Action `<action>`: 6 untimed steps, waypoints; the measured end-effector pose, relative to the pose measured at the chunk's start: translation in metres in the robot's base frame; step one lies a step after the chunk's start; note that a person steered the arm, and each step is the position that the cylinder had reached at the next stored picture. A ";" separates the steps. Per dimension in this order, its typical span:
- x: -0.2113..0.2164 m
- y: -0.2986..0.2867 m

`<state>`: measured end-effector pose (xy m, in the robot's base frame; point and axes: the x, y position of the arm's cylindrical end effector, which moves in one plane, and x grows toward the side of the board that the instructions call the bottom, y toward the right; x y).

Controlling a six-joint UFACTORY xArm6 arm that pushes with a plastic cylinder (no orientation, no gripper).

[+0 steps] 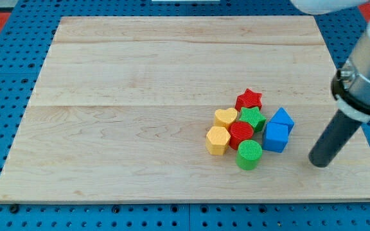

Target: Slide the blue cube along with blue triangle towards the top right

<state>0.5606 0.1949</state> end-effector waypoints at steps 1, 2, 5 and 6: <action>-0.001 -0.048; -0.012 -0.056; -0.102 -0.024; -0.138 -0.024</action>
